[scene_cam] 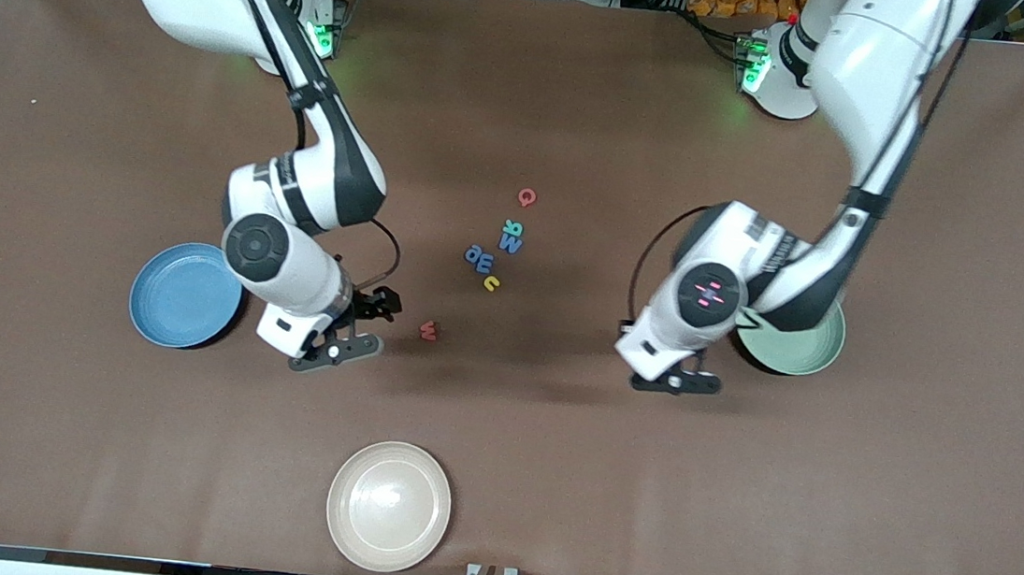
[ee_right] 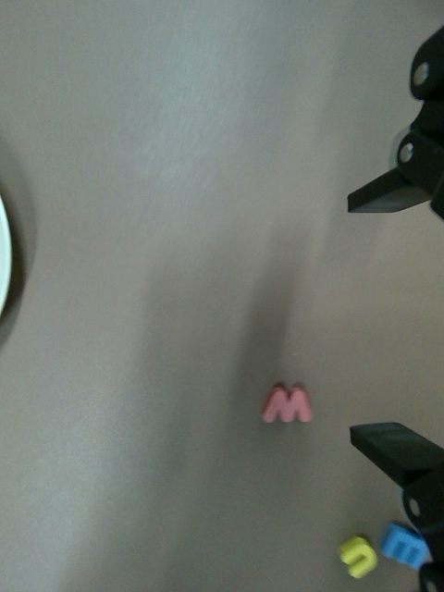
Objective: Sort upper and lower case letters into plates
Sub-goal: 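Carry the yellow H into the green plate and open the left gripper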
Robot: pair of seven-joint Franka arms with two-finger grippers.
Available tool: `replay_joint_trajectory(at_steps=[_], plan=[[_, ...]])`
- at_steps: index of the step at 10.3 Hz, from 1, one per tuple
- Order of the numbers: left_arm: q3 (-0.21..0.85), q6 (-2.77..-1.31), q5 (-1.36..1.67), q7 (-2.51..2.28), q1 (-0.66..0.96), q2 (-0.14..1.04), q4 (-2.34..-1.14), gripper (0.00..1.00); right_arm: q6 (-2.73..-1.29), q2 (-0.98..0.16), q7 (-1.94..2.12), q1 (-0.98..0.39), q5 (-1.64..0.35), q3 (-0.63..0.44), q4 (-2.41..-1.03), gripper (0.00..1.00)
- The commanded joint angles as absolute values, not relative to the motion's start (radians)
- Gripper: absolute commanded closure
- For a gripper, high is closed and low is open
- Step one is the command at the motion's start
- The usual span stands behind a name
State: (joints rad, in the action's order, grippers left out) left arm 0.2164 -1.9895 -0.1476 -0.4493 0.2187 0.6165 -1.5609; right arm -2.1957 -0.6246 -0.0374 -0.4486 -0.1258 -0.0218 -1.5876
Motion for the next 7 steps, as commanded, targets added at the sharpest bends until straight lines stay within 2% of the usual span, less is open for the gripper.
replay_joint_trajectory(at_steps=[1,4,7], plan=[[0.227,-1.954,-0.13,-0.231,0.079,0.601,-1.61,1.0,-2.195,-0.715,-0.115,-0.501,-0.133,-0.028,-1.491,0.0],[0.222,-1.979,-0.135,-0.179,0.015,0.601,-1.692,1.0,-2.282,-0.758,-0.124,-0.528,-0.137,-0.029,-1.5,0.0],[0.227,-2.126,-0.146,-0.175,-0.044,0.574,-1.857,0.99,-2.302,-0.788,-0.144,-0.543,-0.126,-0.029,-1.497,0.0]])
